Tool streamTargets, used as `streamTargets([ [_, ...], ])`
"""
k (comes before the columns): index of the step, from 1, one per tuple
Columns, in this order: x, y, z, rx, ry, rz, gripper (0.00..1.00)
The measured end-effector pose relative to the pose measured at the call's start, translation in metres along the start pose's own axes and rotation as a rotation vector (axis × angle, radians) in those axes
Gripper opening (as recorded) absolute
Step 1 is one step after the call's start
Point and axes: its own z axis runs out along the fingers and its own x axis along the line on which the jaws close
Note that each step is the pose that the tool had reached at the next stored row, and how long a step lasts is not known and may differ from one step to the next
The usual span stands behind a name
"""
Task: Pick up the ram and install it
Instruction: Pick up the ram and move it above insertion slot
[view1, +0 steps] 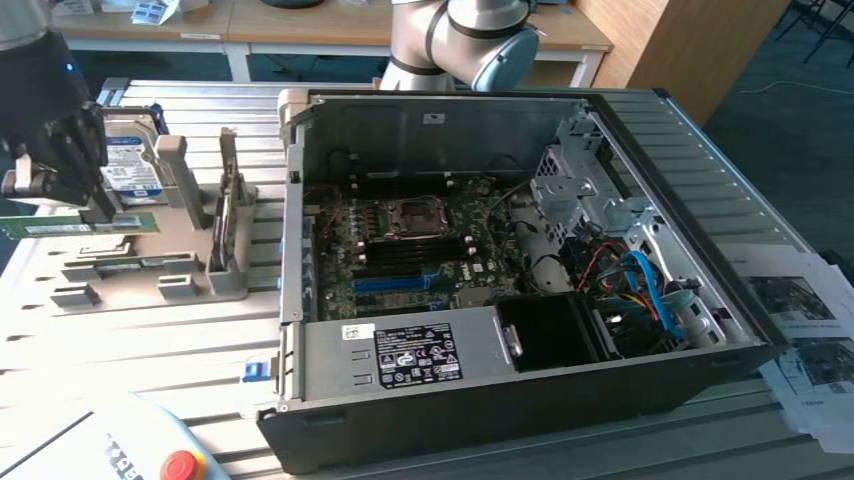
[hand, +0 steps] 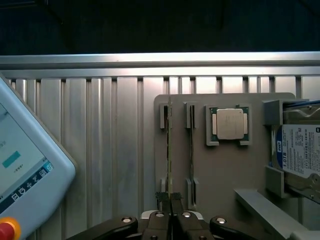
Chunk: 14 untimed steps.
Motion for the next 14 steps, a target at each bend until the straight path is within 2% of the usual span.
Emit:
streamTargets([
  [14, 0.001, 0.0004, -0.0309, -0.0001, 0.0000, 0.000, 0.12],
])
